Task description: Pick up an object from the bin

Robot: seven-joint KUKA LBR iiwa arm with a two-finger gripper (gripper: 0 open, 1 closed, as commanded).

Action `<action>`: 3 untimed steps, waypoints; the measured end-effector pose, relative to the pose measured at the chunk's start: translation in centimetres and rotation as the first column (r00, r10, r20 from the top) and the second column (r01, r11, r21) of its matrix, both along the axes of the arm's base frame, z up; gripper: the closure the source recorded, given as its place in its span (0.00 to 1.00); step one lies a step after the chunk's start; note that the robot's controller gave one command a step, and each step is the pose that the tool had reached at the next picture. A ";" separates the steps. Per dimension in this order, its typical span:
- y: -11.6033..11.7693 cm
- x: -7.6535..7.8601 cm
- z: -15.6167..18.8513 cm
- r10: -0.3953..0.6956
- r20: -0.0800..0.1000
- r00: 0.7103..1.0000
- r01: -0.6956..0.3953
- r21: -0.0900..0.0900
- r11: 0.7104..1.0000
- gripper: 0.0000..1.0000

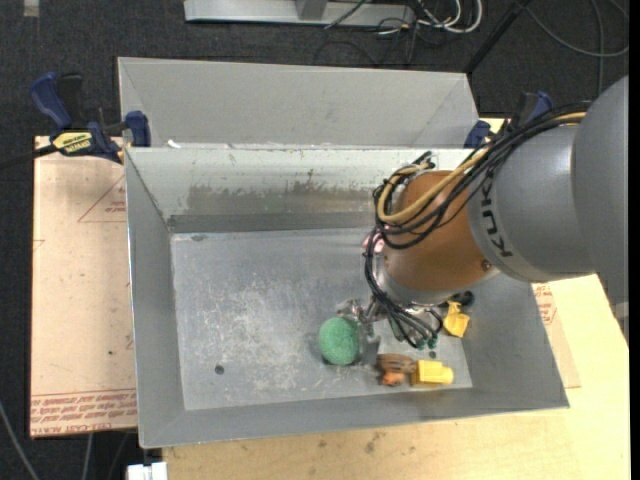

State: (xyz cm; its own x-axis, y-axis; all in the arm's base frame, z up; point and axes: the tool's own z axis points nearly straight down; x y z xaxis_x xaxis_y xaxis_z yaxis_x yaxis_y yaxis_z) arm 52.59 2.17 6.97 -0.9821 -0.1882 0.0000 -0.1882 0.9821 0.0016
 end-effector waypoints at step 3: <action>-1.4 3.5 11.5 -0.034 0.003 0.999 0.034 -0.001 0.999 1.00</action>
Offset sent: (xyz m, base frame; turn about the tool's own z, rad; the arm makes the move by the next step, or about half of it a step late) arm 0.0341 -0.0141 0.1154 0.0327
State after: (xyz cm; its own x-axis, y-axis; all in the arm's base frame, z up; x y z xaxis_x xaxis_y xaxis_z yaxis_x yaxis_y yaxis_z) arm 56.08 0.79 18.50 -0.9880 -0.1545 -0.0033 -0.1545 0.9880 0.0003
